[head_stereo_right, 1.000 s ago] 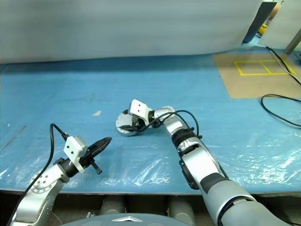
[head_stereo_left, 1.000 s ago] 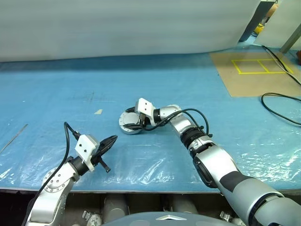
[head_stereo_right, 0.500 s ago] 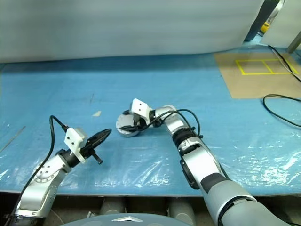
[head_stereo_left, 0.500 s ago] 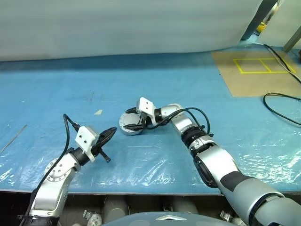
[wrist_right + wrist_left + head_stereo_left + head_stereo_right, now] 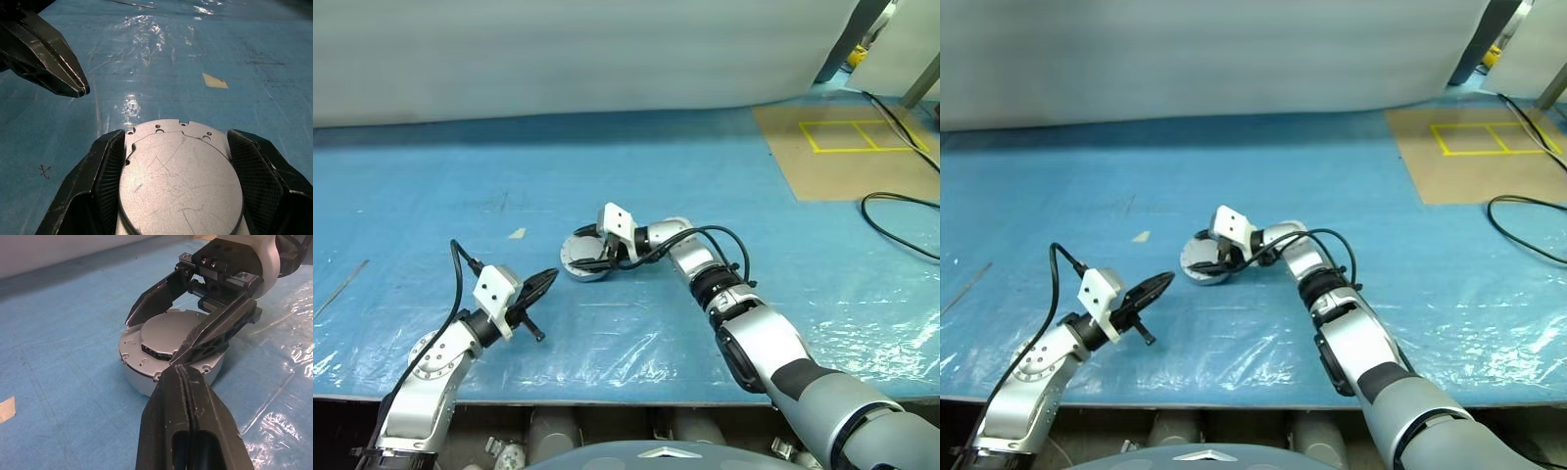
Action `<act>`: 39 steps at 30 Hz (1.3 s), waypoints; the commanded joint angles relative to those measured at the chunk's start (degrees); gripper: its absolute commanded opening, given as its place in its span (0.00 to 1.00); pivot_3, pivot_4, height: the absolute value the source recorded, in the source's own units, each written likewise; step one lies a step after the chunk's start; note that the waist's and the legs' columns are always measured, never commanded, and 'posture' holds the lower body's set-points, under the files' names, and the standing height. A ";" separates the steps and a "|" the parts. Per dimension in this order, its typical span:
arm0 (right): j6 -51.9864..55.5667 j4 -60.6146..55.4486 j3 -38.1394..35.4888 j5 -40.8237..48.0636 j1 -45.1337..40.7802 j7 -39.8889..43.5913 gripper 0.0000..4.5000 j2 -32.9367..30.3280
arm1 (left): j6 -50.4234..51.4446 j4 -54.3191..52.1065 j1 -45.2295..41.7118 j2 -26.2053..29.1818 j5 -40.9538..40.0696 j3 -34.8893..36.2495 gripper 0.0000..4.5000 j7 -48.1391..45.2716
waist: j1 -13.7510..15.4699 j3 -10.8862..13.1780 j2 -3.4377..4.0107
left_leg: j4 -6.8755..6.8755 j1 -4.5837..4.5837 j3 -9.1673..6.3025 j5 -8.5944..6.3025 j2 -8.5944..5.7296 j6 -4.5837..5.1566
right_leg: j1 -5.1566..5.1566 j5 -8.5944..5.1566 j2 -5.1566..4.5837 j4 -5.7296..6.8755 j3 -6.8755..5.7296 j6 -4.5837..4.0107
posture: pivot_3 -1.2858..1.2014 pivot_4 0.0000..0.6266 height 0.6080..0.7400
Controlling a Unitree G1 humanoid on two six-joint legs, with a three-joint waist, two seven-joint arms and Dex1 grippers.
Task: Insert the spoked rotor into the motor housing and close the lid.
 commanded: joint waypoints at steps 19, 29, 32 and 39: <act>0.96 3.49 0.64 -1.55 2.40 -2.65 0.66 1.79 | -0.53 -0.73 -0.01 0.41 0.48 0.18 0.00 -0.27 | -0.76 0.00 0.01 | -0.08 0.05 0.02 0.00 0.02 0.00 | 0.01 0.00 0.02 -0.02 0.01 0.00 | 0.52 0.24 1.00; 2.43 4.26 -0.07 -2.19 1.34 -4.20 0.66 2.48 | -0.46 -0.77 0.14 0.21 0.57 0.14 0.00 -0.11 | -1.25 0.01 0.02 | -0.08 0.04 0.02 0.00 0.03 0.00 | -0.01 0.00 0.02 -0.01 0.01 0.00 | 0.52 0.24 1.00; 1.06 4.49 1.17 -3.64 1.64 -4.59 0.66 1.94 | -0.52 -0.90 0.38 0.20 0.56 0.27 0.00 -0.04 | -1.28 0.02 0.02 | -0.08 0.05 0.02 0.00 0.03 0.00 | -0.01 0.00 0.02 -0.01 0.01 0.00 | 0.52 0.24 1.00; 0.47 5.37 2.91 -5.40 1.80 -3.56 0.66 0.86 | -0.66 -0.68 0.66 0.64 0.31 1.05 0.00 -0.25 | -1.29 0.02 0.04 | -0.10 0.09 0.02 0.00 0.02 0.00 | 0.00 0.00 0.01 0.03 0.02 0.01 | 0.52 0.24 1.00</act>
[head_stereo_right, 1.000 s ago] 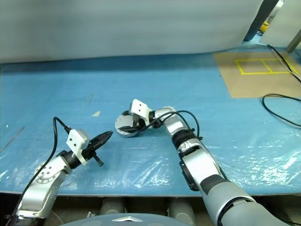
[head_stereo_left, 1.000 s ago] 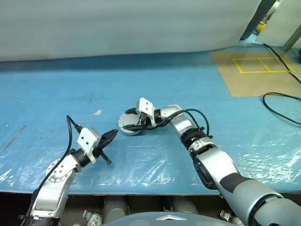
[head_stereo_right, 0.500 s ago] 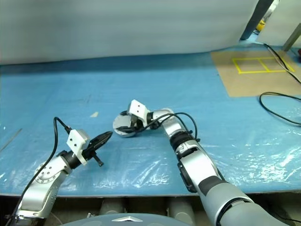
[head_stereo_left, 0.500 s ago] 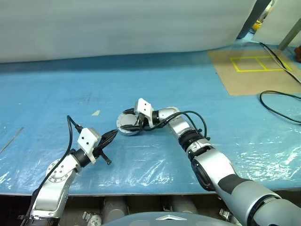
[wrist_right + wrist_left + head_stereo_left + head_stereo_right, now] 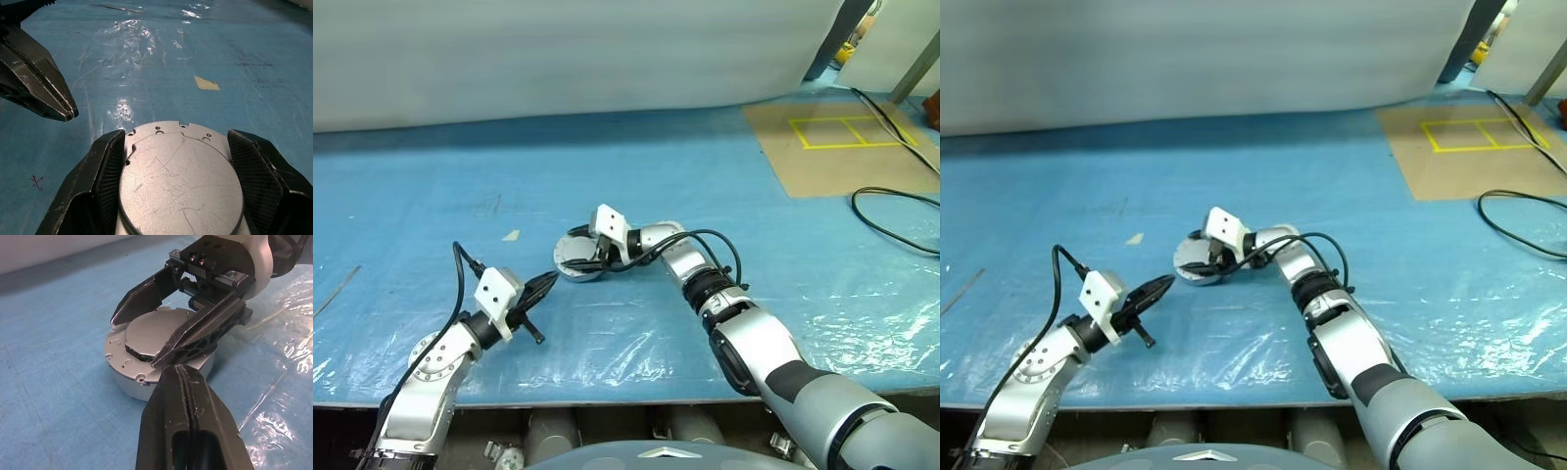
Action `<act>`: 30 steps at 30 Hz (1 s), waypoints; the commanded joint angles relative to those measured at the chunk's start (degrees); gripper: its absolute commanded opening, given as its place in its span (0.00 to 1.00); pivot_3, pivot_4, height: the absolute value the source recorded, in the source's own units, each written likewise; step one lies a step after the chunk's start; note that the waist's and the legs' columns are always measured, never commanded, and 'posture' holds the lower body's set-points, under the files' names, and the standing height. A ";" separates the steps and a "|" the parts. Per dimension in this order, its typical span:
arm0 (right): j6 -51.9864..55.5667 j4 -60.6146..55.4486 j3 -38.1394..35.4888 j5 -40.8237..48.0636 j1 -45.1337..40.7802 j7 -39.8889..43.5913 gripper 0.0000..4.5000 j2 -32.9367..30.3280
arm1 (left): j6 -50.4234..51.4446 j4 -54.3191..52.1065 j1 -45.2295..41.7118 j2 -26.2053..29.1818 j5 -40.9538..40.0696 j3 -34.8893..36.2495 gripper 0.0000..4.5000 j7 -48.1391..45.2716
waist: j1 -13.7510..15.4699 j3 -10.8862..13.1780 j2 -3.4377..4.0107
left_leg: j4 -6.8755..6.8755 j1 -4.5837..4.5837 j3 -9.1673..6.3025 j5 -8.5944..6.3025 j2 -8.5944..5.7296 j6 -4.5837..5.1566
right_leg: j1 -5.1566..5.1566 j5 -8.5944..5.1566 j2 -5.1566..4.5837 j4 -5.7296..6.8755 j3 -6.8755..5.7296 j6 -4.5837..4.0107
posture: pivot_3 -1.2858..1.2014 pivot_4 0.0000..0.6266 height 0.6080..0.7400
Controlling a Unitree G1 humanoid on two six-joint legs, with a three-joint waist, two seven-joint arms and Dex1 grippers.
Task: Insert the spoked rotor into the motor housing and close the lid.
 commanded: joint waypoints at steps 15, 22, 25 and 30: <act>1.45 4.36 7.23 -6.28 2.76 1.88 0.66 -3.14 | -0.81 0.12 -1.03 0.71 -0.38 0.90 0.00 -0.37 | 0.02 -0.01 0.04 | -0.11 0.04 0.00 0.00 -0.06 0.00 | 0.02 -0.01 -0.04 -0.06 0.02 0.00 | 0.52 0.24 1.00; 1.26 4.15 8.64 -6.46 2.96 1.98 0.66 -3.56 | -0.84 0.22 -1.25 0.74 -0.37 1.08 0.00 -0.39 | 0.09 -0.12 0.18 | -0.30 0.12 0.00 0.00 -0.16 0.01 | 0.10 -0.01 -0.10 -0.20 0.04 0.01 | 0.52 0.24 1.00; 2.15 4.29 7.64 -5.38 2.73 0.84 0.66 -2.86 | -0.91 0.15 -1.18 0.73 -0.42 1.18 0.00 -0.38 | 0.09 -0.13 0.20 | -0.38 0.15 0.02 0.00 -0.17 0.01 | 0.11 -0.01 -0.10 -0.25 0.05 0.01 | 0.52 0.24 1.00; 4.69 3.48 6.42 -3.18 3.10 2.98 0.66 -1.78 | -1.03 -0.01 -0.90 0.71 -0.59 1.31 0.00 -0.45 | 0.09 -0.14 0.21 | -0.56 0.26 0.03 0.00 -0.18 0.01 | 0.13 -0.02 -0.10 -0.27 0.05 0.02 | 0.52 0.24 1.00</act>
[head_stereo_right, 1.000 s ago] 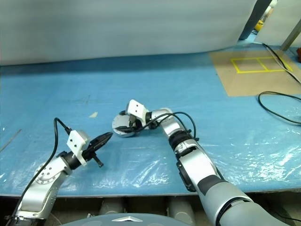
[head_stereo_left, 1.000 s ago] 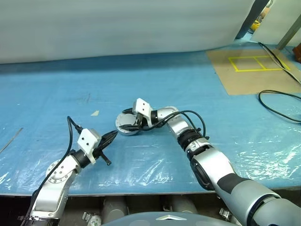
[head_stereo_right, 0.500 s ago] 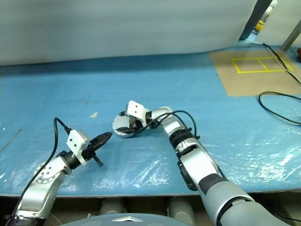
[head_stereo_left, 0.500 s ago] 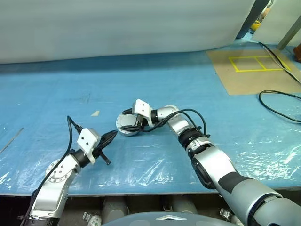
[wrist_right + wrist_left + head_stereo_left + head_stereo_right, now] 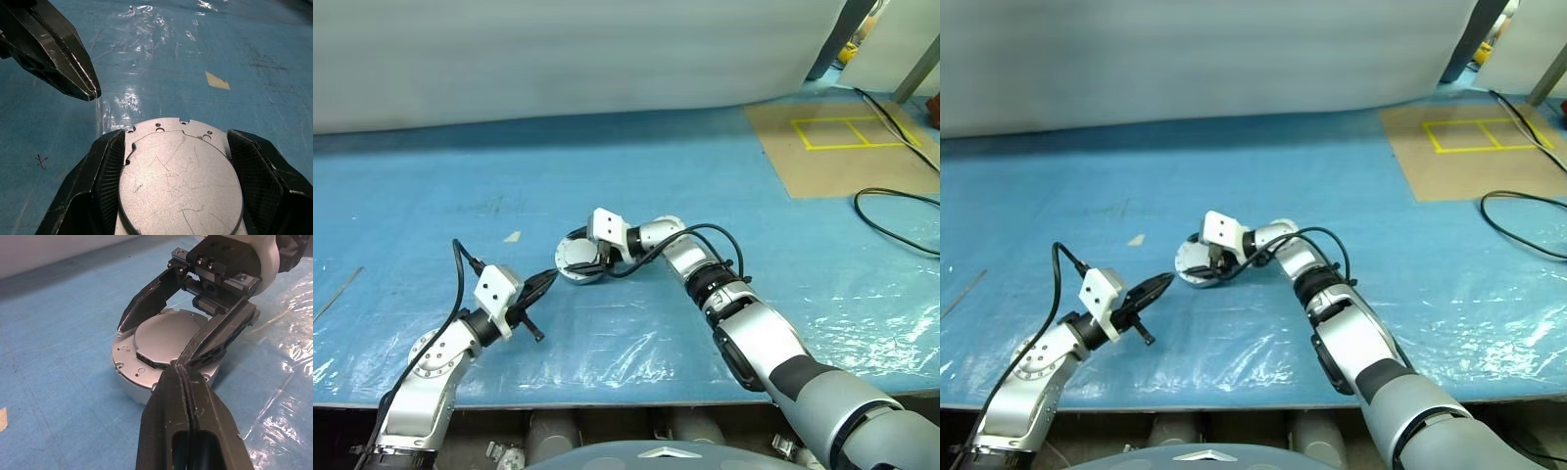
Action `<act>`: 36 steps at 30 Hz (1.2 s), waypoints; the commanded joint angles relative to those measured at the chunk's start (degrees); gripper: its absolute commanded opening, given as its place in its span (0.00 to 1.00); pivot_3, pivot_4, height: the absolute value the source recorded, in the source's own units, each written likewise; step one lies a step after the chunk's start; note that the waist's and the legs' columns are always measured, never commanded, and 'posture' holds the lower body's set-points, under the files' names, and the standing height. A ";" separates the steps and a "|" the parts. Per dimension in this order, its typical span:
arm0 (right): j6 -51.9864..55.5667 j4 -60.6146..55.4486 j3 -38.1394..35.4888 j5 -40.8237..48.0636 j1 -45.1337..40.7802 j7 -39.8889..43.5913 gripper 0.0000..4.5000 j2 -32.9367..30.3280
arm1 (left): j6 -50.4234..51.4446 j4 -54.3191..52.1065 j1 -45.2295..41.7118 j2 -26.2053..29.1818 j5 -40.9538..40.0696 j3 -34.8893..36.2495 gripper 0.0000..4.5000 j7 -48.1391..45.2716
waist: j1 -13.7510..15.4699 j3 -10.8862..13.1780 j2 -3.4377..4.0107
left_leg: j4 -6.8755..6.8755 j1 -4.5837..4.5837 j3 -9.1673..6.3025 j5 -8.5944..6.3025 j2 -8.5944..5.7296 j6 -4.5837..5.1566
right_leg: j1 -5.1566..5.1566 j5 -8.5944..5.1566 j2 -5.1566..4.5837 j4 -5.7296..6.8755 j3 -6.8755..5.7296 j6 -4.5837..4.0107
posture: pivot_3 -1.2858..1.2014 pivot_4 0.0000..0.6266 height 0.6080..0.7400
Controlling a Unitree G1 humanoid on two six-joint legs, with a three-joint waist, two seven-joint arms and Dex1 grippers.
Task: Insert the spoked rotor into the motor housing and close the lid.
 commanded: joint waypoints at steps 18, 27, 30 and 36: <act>10.15 -10.78 4.13 -3.45 10.69 5.87 0.66 -1.67 | -3.37 -0.91 5.92 2.95 -2.69 7.79 0.00 -1.53 | -0.02 -0.07 -0.06 | -0.28 -0.26 0.06 -0.01 0.03 -0.02 | -0.02 -0.06 0.05 -0.56 -0.15 -0.02 | 0.52 0.24 1.00; 15.33 -16.55 2.41 2.01 8.61 9.51 0.66 -2.21 | -3.60 -1.14 7.17 2.09 -2.20 6.37 0.00 -1.51 | 0.30 -0.01 -0.05 | -0.30 0.14 0.06 -0.05 0.06 -0.08 | 0.14 -0.14 0.05 -0.36 -0.08 0.14 | 0.52 0.24 1.00; 21.80 -22.31 2.97 5.12 9.80 13.25 0.66 -1.91 | -3.38 -0.97 6.21 2.04 -2.37 6.50 0.00 -1.33 | 0.52 -0.02 -0.06 | -0.27 0.08 0.06 -0.03 0.07 -0.06 | 0.04 -0.06 0.07 -0.41 -0.09 0.00 | 0.52 0.24 1.00; 26.89 -29.28 3.75 7.06 12.04 12.37 0.66 0.11 | -3.46 -0.34 5.40 2.28 -2.44 6.92 0.00 -1.59 | -0.10 -0.05 -0.23 | -0.21 -0.60 0.03 0.17 0.10 -0.18 | -0.33 0.10 0.19 -0.50 -0.14 0.28 | 0.52 0.24 1.00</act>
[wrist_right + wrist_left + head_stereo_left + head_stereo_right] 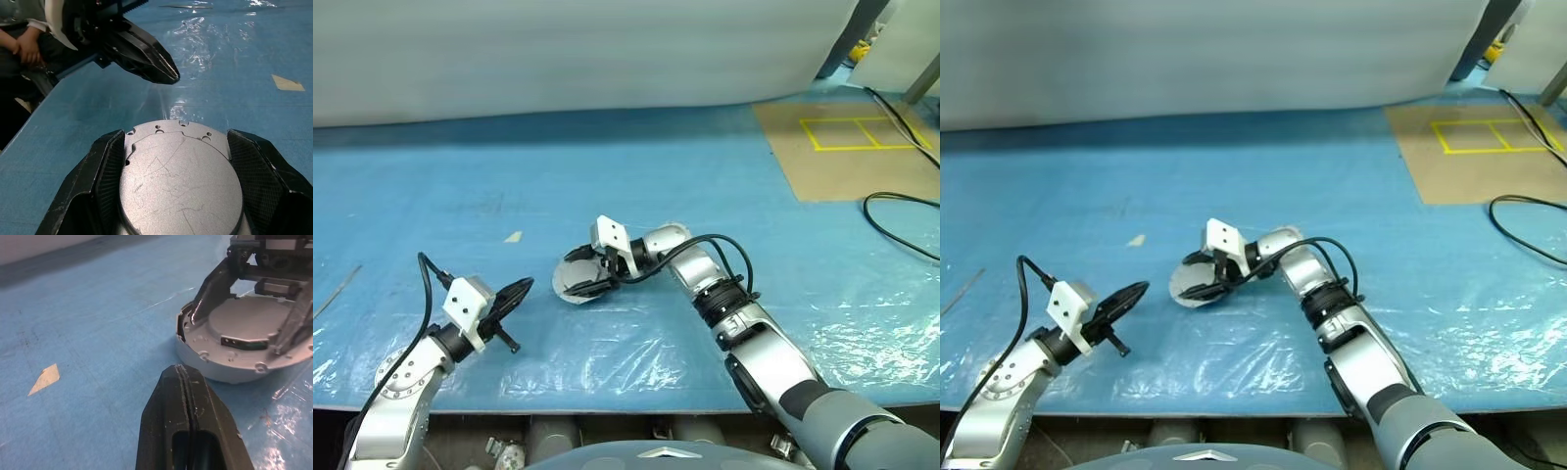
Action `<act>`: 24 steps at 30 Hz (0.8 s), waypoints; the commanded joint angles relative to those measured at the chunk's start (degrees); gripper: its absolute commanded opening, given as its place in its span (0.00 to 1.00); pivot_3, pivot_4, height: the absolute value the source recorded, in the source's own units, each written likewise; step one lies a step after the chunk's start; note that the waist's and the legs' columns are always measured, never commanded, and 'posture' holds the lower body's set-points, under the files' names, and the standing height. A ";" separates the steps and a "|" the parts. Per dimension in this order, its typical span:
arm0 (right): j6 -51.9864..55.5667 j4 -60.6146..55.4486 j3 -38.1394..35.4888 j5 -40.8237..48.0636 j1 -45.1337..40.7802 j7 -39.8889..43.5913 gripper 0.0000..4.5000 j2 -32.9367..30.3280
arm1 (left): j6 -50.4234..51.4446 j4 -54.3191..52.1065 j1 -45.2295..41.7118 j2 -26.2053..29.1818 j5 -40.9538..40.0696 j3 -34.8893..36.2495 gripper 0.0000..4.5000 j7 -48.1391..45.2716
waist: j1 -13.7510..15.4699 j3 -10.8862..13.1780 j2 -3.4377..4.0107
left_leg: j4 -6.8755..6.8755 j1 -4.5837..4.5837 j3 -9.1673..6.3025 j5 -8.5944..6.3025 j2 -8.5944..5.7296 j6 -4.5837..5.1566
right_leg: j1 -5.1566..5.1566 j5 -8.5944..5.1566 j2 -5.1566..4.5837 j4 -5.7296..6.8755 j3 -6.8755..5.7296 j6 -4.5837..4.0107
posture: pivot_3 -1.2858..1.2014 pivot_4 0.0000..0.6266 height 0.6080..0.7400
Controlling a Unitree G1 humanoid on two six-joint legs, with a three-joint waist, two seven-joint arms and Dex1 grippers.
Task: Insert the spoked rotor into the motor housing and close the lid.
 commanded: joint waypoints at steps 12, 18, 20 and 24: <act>-11.32 4.92 0.22 -3.02 -4.48 -8.60 0.66 1.37 | -1.22 -0.23 0.31 -0.09 -0.02 0.29 0.00 0.14 | -0.13 0.21 -0.17 | 0.32 0.21 -0.01 -0.16 0.22 -0.24 | 0.00 -0.15 0.08 0.24 -0.09 -0.26 | 0.52 0.24 1.00; -10.94 5.86 0.60 -2.56 -8.22 -4.33 0.66 -0.49 | -1.51 0.06 0.37 -0.48 0.23 -0.14 0.00 0.30 | 0.02 0.32 -0.29 | 0.47 0.17 -0.01 -0.22 0.24 -0.01 | -0.03 -0.15 0.07 0.41 -0.09 -0.26 | 0.52 0.24 1.00; -10.57 6.47 0.15 -2.33 -9.48 -4.01 0.66 -0.43 | -1.60 0.06 0.49 -0.66 0.31 -0.32 0.00 0.44 | 0.05 0.37 -0.37 | 0.50 0.13 -0.01 -0.12 0.23 0.16 | -0.05 -0.13 0.06 0.51 -0.10 -0.23 | 0.52 0.24 1.00; -9.74 8.09 -1.11 -1.61 -10.39 -5.43 0.66 0.79 | -1.66 -0.43 1.06 -1.00 0.46 -0.63 0.00 0.72 | 0.03 0.41 -0.45 | 0.60 -0.12 -0.01 -0.11 0.26 0.16 | -0.42 -0.06 0.08 0.80 -0.10 -0.13 | 0.52 0.24 1.00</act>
